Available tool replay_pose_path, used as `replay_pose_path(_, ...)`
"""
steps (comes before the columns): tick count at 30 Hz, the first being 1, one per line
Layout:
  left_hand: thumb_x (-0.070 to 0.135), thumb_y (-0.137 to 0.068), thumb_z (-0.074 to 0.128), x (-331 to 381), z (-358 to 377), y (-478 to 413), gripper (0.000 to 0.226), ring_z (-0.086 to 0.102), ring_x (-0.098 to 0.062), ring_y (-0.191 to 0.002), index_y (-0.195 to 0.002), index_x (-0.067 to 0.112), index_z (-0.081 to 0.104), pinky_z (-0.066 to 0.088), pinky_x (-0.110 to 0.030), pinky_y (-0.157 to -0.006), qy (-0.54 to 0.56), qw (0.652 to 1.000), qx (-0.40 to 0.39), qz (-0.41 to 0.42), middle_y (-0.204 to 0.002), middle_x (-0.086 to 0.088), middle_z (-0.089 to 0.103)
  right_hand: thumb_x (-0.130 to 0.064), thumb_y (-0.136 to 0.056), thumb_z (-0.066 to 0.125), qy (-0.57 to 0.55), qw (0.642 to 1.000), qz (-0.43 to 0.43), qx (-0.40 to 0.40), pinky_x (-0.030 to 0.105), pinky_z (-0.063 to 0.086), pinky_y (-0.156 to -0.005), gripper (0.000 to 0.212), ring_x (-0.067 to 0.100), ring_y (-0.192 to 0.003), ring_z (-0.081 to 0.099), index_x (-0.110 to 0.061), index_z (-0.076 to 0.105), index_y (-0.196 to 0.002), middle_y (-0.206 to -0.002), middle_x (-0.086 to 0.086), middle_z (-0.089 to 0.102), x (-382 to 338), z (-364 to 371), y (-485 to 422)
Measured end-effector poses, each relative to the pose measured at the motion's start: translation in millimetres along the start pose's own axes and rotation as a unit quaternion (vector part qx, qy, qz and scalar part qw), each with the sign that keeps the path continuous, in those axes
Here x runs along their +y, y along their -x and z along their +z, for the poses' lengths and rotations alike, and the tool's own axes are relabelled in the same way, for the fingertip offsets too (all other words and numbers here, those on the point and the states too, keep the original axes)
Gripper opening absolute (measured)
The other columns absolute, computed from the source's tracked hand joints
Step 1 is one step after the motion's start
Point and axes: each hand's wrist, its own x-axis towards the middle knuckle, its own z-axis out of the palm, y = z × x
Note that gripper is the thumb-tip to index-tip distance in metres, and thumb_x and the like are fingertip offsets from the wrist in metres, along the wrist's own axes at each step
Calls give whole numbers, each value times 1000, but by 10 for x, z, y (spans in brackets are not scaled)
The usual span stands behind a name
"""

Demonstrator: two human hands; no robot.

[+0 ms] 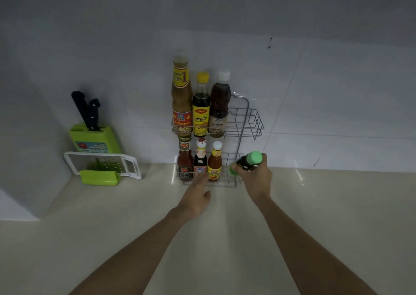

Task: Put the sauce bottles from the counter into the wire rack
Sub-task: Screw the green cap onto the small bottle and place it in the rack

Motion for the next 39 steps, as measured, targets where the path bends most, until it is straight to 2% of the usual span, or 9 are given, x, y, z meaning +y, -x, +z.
replay_pose_path(2,9,-94,44,-93,106,-189,72,-12,-19,-146,-150,22,0,4,-33,-120,-60,998,-18,23,-160,-2,-7,-31,-63,88,-10,1000,-7,1,14,42,-60,51,7,-74,60,-28,46,-92,-80,-13,62,100,123,-184)
replay_pose_path(7,13,-93,43,-292,327,-381,79,-23,-20,-143,-148,13,-13,-7,-37,-117,-229,970,-19,77,-157,-6,-23,-27,-67,87,27,999,-32,-24,8,37,-58,50,13,-80,58,-22,45,-95,-85,-8,61,298,371,-454)
replay_pose_path(12,14,-91,42,-348,426,-468,81,-24,-23,-143,-147,10,-17,-8,-40,-117,-301,951,-27,63,-156,-8,-24,-27,-68,86,100,990,-47,-84,33,52,-76,56,26,-95,64,-11,49,-108,-101,6,68,450,547,-640)
replay_pose_path(14,14,-91,42,-363,418,-493,81,-23,-23,-143,-147,10,-18,-7,-42,-118,-315,947,-31,59,-156,-8,-24,-31,-68,85,128,984,-57,-109,37,53,-80,62,30,-99,64,-11,50,-115,-106,10,69,487,583,-683)
replay_pose_path(21,13,-90,42,-449,402,-541,82,-24,-24,-143,-146,9,-18,-8,-43,-118,-347,935,-44,54,-156,-9,-23,-44,-76,77,203,956,-82,-196,38,53,-80,62,33,-100,65,-12,48,-121,-109,12,70,627,632,-744)
replay_pose_path(25,14,-90,42,-503,435,-541,82,-25,-24,-142,-146,10,-19,-12,-40,-115,-346,936,-40,59,-156,-9,-24,-48,-77,74,218,951,-75,-204,38,52,-82,65,33,-103,64,-14,45,-125,-113,12,69,673,626,-740)
replay_pose_path(32,14,-89,43,-536,473,-545,84,-27,-22,-141,-145,12,-20,-11,-40,-115,-331,941,-41,54,-155,-7,-26,-46,-77,74,204,948,-76,-230,36,50,-86,67,31,-108,63,-12,43,-127,-118,11,67,678,594,-730)
replay_pose_path(35,12,-89,43,-523,460,-541,85,-27,-22,-141,-145,12,-21,-9,-42,-117,-329,942,-52,49,-155,-7,-27,-38,-74,80,193,951,-72,-230,37,51,-87,69,31,-109,63,-10,42,-125,-119,12,66,678,596,-693)
replay_pose_path(39,8,-89,42,-471,393,-504,84,-25,-22,-142,-145,11,-20,-6,-44,-119,-326,942,-65,52,-156,-7,-25,-30,-67,86,195,953,-75,-222,44,49,-98,92,31,-122,54,-7,33,-138,-131,14,58,683,586,-577)
